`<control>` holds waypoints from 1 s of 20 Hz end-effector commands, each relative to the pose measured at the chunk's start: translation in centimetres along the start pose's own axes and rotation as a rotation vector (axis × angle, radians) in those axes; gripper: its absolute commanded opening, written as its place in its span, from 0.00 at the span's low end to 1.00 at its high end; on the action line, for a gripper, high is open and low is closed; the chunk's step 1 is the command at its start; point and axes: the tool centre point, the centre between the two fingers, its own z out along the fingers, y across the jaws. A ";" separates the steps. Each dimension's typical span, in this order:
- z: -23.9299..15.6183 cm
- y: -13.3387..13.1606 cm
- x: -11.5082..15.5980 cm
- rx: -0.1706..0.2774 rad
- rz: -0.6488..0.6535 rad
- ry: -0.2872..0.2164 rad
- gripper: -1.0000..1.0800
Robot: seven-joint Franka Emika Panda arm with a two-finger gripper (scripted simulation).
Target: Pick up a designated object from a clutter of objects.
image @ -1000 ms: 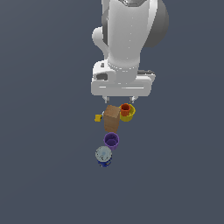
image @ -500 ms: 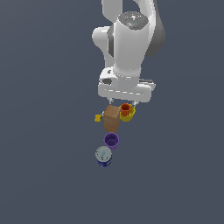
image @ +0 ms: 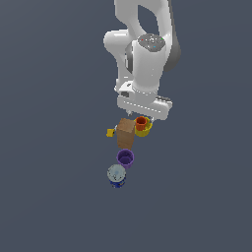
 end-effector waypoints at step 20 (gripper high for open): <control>3.8 0.3 -3.9 0.006 0.192 0.001 0.96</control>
